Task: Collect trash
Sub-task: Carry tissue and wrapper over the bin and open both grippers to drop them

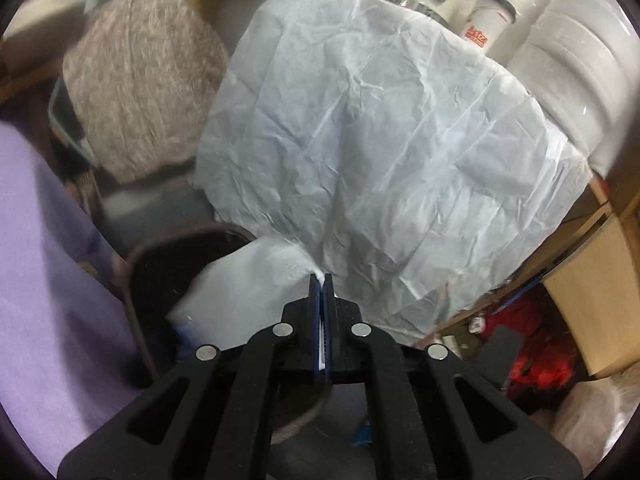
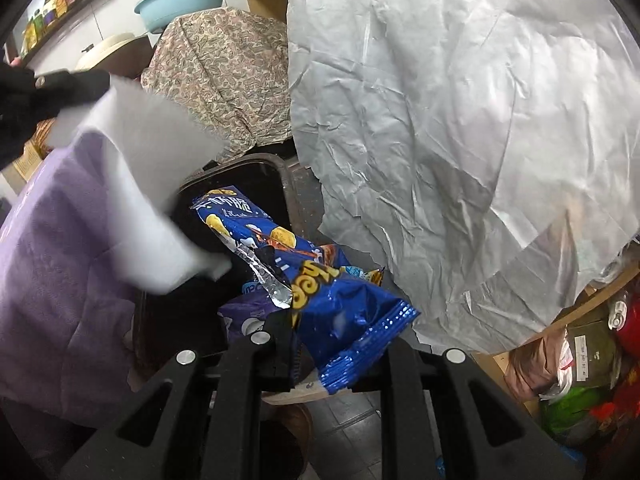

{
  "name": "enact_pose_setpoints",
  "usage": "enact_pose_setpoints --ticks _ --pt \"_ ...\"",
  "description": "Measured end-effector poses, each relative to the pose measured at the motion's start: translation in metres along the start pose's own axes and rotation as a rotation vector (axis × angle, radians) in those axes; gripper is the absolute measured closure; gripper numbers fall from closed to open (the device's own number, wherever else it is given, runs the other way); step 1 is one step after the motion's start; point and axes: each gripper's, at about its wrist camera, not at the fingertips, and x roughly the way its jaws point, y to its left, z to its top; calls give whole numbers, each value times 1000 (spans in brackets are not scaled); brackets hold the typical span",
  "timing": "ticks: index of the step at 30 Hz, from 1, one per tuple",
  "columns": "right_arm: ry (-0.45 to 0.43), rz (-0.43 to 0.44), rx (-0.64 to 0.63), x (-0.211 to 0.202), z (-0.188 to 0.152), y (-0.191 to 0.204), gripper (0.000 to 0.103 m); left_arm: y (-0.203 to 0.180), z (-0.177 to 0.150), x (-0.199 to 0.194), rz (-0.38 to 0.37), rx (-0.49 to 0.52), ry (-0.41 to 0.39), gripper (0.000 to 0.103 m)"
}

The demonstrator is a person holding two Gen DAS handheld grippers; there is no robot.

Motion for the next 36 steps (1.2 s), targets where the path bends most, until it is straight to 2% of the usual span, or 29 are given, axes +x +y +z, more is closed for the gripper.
enact_pose_setpoints --ticks 3,8,13,17,19,20,21,23,24,26,29,32,36 --pt "-15 -9 -19 -4 0 1 86 9 -4 6 38 -10 26 102" --pt "-7 -20 11 3 3 -4 86 36 -17 23 87 -93 96 102" --pt "18 -5 -16 11 2 6 85 42 -21 33 137 -71 113 102" --pt "31 14 -12 22 3 14 77 43 -22 37 131 -78 132 101" --pt "37 32 -8 27 4 17 68 44 -22 37 153 -80 143 99" --pt "38 43 -14 28 3 20 57 45 -22 36 161 -86 147 90" --pt "30 44 -24 28 3 23 51 47 -22 35 155 -96 143 83" --pt "15 18 -57 27 0 29 50 53 -22 23 134 -140 107 30" --pt "15 14 -61 27 -1 30 50 55 -23 18 123 -156 81 25" --pt "13 43 -58 25 -4 29 50 56 -23 4 92 -164 44 25" --pt "15 48 -37 20 -7 27 49 51 -23 -15 107 -115 18 24" --pt "-5 74 -28 10 -9 28 39 47 -28 -42 118 -77 -33 18" --pt "-28 76 -45 -6 -10 34 39 44 -44 -81 128 -28 -80 14"
